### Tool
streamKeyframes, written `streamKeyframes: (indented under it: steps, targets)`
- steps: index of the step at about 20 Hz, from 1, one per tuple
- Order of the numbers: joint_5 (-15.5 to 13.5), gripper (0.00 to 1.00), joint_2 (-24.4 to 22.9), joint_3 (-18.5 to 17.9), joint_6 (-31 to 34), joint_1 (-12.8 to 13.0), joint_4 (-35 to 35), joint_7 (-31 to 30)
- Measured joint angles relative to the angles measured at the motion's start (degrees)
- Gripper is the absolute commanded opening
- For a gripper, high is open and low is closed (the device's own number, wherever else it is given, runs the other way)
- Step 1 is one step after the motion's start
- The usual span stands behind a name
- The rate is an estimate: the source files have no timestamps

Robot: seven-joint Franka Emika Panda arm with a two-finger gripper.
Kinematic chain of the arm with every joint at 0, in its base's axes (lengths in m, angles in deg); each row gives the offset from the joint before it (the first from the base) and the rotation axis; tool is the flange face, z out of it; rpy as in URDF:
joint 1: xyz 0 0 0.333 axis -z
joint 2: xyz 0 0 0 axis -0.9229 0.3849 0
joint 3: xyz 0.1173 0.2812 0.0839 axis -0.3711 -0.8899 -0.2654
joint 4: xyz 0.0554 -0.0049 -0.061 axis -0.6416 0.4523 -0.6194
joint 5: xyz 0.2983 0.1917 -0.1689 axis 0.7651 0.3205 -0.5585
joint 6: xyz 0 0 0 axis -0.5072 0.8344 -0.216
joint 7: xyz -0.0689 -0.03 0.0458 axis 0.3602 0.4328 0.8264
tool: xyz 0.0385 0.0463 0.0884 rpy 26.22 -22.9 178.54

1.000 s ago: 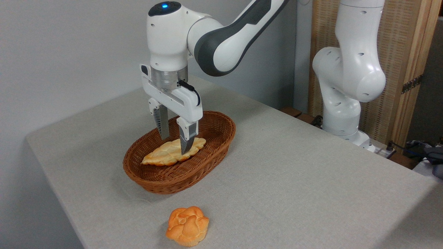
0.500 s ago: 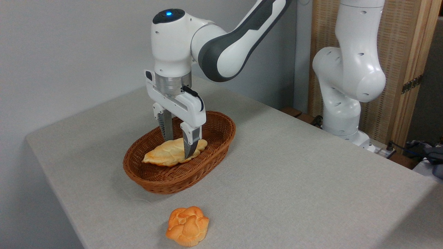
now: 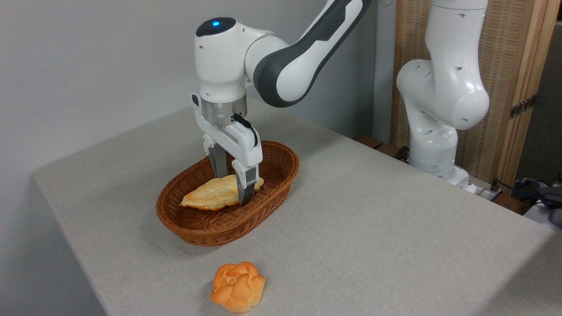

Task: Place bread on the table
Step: 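Close the gripper on the flat bread loaf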

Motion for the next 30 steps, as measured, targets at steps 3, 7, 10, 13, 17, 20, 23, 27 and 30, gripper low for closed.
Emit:
streamKeyframes:
  steps: [3, 7, 10, 13, 17, 20, 23, 27, 30]
  targets:
    - [0.05, 0.77, 0.00, 0.00, 0.00, 0.00, 0.02, 0.02]
    - [0.06, 0.54, 0.00, 0.00, 0.00, 0.00, 0.02, 0.02]
    - [0.06, 0.50, -0.01, 0.00, 0.00, 0.00, 0.02, 0.02]
    - [0.06, 0.51, -0.10, 0.01, 0.00, 0.00, 0.02, 0.03]
    - [0.06, 0.51, -0.15, 0.01, 0.00, 0.00, 0.02, 0.04]
    - [0.06, 0.51, -0.16, 0.01, 0.00, 0.00, 0.02, 0.05]
    - [0.06, 0.51, -0.57, -0.02, 0.69, 0.00, -0.03, 0.31]
    - [0.06, 0.51, -2.43, -0.78, 8.92, -0.19, -2.78, 2.66]
    - [0.08, 0.51, -3.18, -2.09, 14.62, -0.28, -5.80, 2.87]
